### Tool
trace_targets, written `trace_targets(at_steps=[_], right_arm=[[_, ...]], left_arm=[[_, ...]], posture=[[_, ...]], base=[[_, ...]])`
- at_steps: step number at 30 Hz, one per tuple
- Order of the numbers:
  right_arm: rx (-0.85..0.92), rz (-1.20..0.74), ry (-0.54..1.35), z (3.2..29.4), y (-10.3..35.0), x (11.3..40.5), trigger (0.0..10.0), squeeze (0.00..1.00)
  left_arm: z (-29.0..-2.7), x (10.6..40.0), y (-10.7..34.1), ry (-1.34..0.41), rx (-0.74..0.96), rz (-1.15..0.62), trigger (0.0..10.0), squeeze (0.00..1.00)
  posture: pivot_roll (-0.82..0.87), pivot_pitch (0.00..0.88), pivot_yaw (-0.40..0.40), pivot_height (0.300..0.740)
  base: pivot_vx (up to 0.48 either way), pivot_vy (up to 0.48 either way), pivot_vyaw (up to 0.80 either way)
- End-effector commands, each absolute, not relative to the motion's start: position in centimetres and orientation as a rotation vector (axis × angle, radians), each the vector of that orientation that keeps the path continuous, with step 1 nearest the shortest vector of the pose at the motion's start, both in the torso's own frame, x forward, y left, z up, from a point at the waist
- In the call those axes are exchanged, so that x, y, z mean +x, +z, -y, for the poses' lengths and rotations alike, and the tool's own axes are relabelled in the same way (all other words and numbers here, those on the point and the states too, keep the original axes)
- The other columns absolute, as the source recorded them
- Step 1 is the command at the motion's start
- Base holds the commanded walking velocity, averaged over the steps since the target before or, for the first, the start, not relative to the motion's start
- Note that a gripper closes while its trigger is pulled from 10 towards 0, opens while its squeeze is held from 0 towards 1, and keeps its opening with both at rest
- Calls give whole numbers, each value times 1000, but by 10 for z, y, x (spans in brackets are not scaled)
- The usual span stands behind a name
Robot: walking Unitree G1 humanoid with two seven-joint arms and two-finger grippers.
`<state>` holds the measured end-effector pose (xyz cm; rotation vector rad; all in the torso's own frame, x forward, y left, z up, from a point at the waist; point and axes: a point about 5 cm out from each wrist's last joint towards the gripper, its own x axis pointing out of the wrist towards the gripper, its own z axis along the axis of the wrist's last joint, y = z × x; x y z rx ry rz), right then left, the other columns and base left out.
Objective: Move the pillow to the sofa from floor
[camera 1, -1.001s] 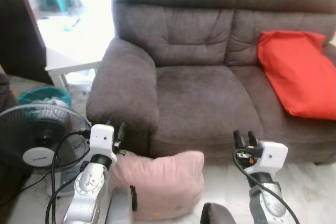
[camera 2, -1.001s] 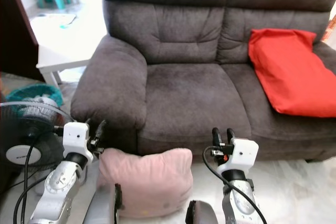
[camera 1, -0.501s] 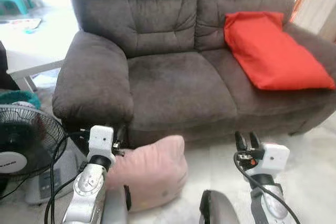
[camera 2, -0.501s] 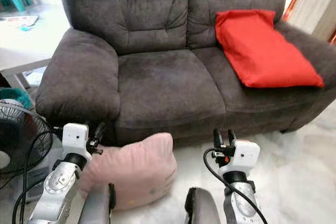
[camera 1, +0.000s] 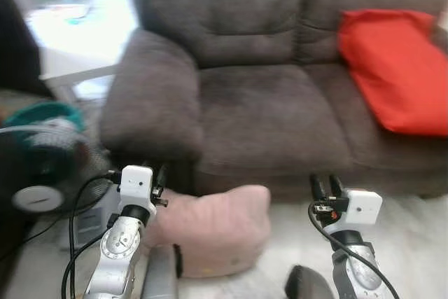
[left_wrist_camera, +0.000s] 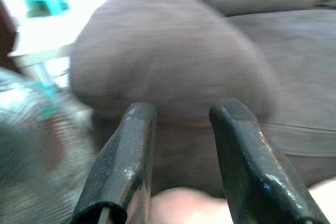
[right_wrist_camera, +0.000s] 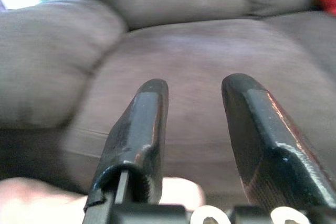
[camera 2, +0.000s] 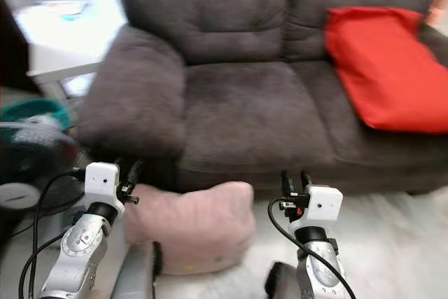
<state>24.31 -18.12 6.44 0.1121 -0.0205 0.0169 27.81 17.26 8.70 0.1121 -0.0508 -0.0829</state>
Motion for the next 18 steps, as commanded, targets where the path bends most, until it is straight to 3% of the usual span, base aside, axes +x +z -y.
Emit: trace_targets(at_steps=[1,7,18], right_arm=[[106,20,12,184,64,242,10000,0],[107,14,16,184,63,241,10000,0],[122,11,17,182,61,243,10000,0]], left_arm=[[-173,278,85,-82,120,44,10000,0],[-173,278,84,-85,121,40,10000,0],[-170,277,83,-114,131,41,10000,0]], posture=[[77,23,-56,545],[76,20,-53,545],[78,8,-49,545]], base=[[0,0,800],[0,0,800],[0,0,0]])
